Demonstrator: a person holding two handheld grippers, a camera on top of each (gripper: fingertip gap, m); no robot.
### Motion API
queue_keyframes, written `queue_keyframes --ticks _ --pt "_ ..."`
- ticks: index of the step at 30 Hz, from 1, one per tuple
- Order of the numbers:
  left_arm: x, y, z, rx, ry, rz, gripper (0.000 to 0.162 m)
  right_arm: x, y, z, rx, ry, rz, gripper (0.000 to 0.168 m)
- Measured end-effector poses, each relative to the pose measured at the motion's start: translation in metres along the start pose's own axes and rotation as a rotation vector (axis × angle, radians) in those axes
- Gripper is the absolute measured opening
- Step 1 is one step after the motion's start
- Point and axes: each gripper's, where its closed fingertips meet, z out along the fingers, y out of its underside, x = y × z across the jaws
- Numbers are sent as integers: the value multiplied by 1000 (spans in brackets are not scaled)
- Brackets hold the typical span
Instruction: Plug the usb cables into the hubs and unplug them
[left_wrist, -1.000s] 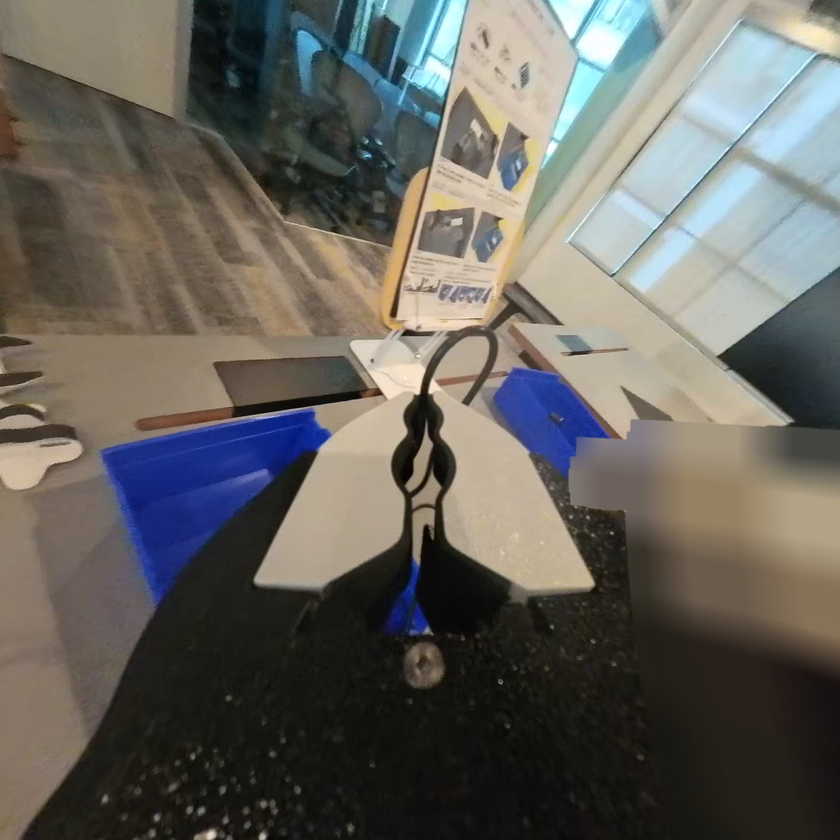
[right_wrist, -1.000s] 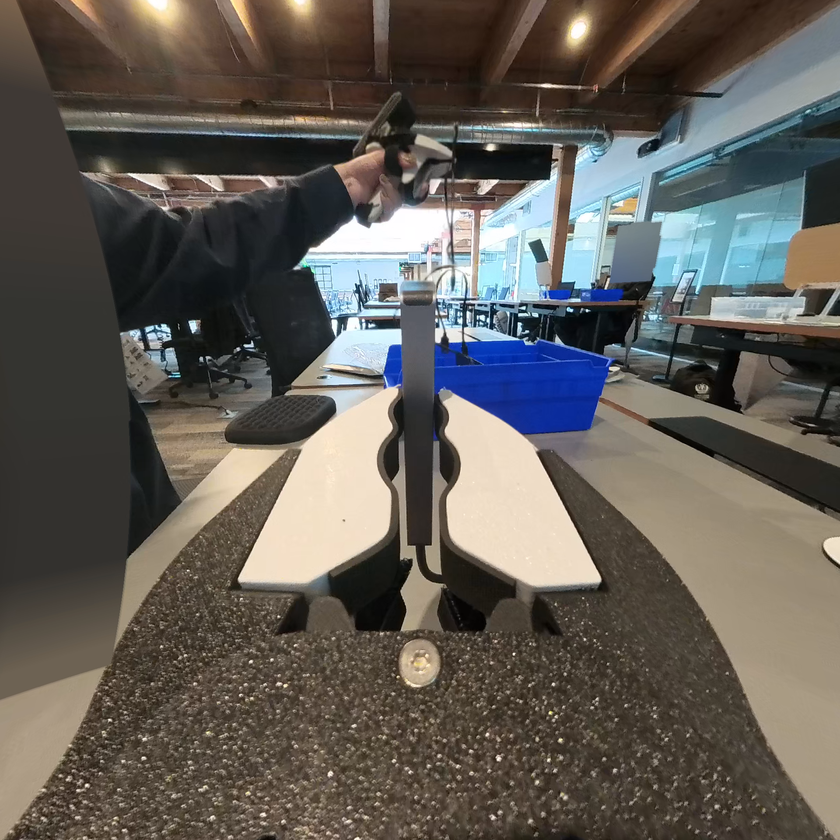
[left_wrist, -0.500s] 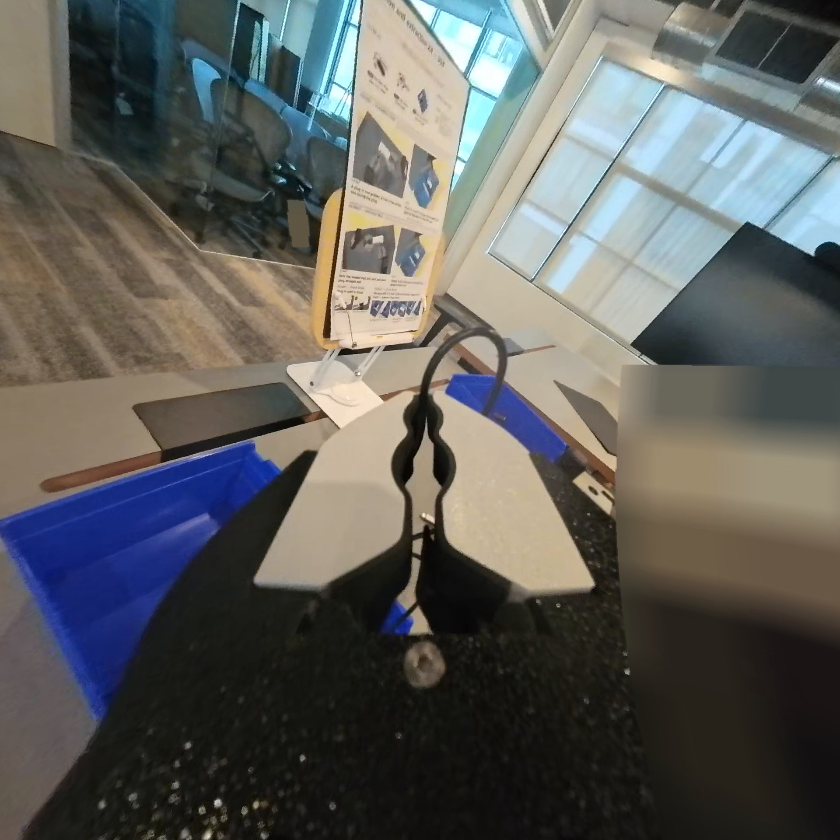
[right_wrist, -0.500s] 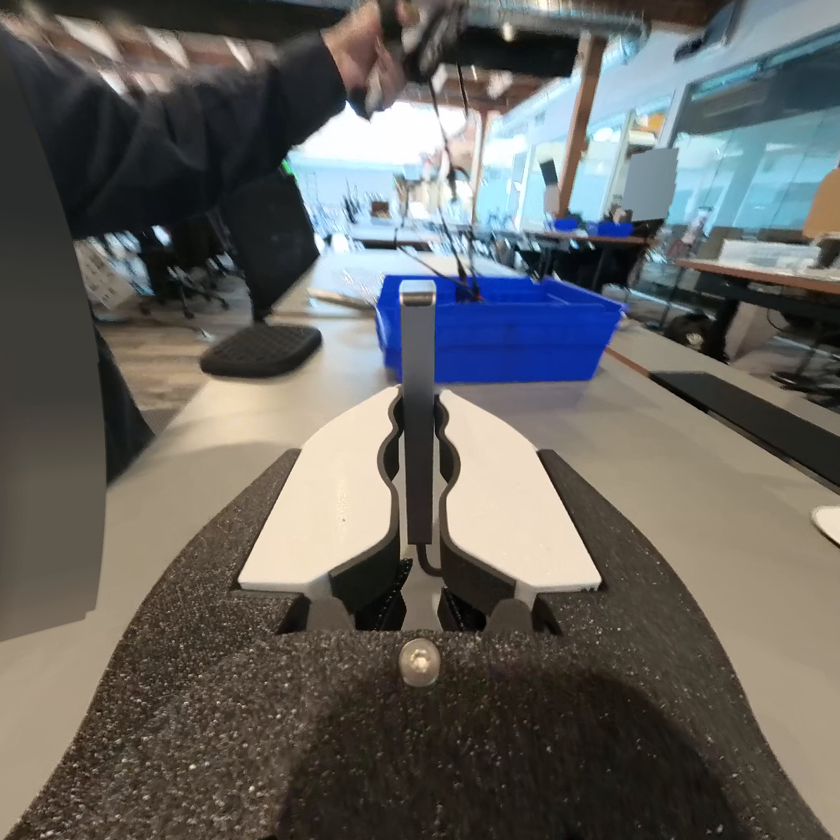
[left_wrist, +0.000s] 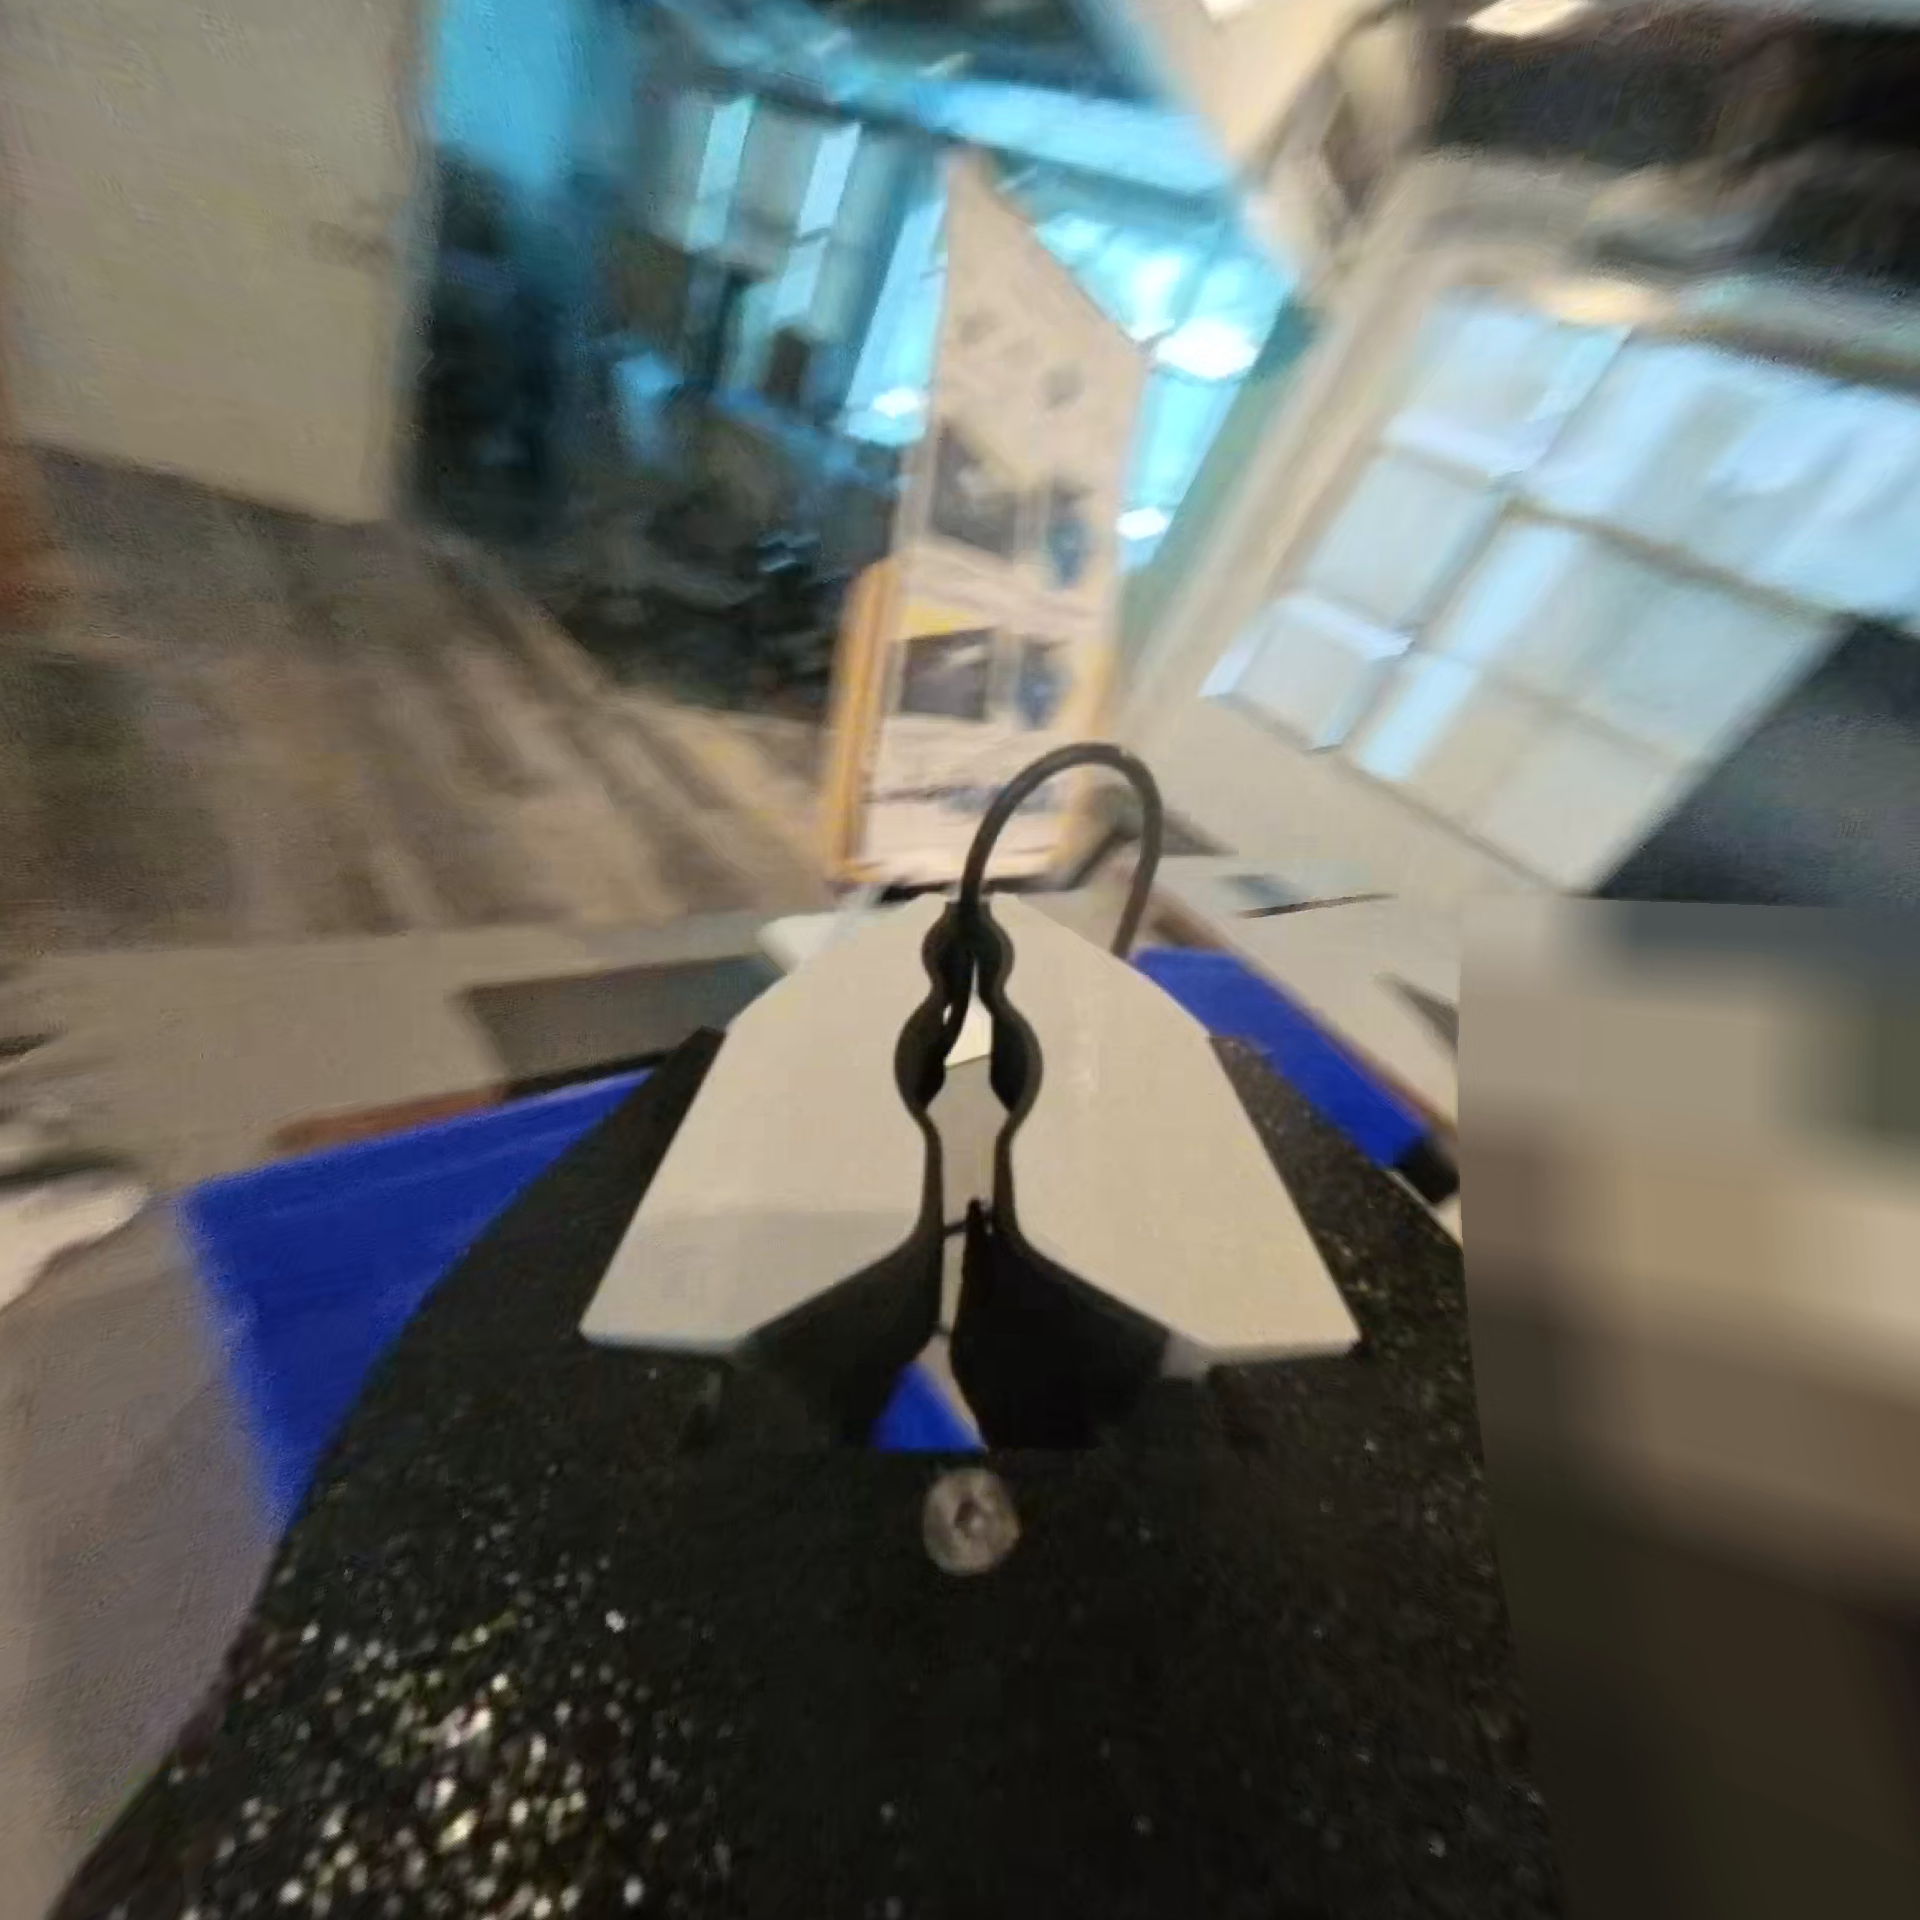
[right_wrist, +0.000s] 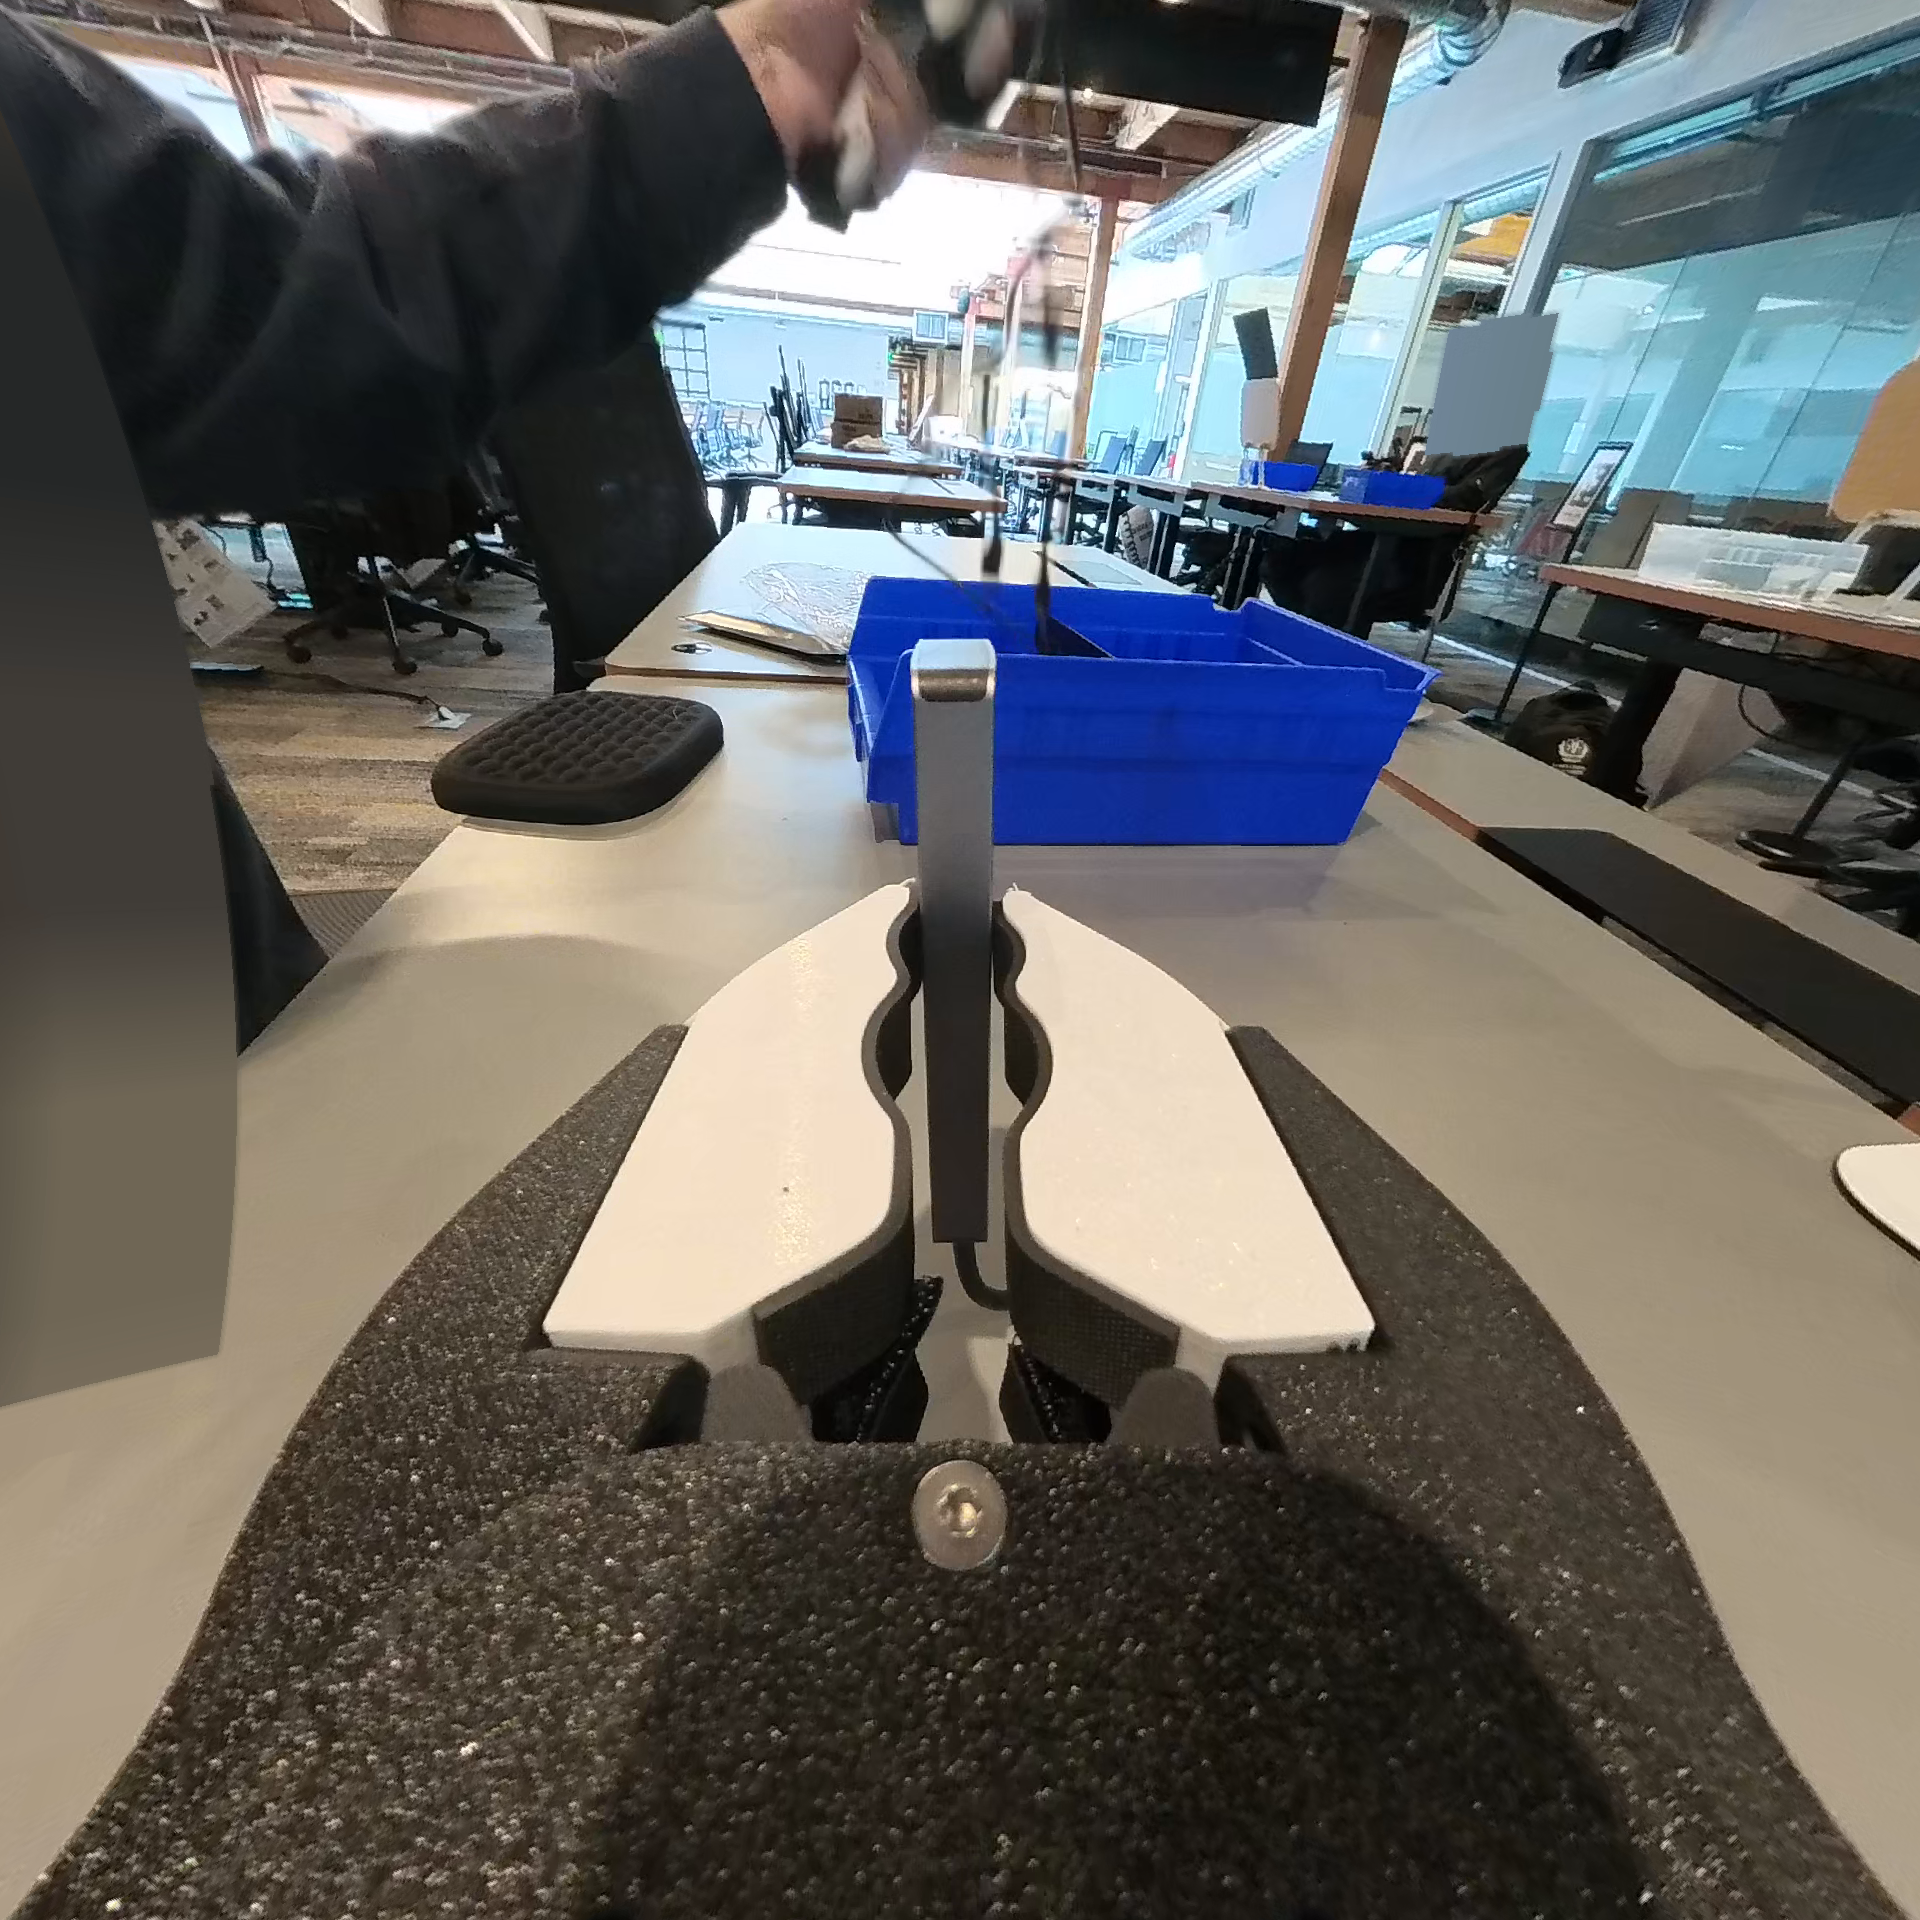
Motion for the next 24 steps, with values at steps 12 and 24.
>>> queue_keyframes --ticks 12,24 --pt "-7 16 8 18 43 -101 2 1 5 1 1 -5 6 12" --pt "129 -22 96 -255 -11 557 2 10 -3 -2 78 27 31 12"
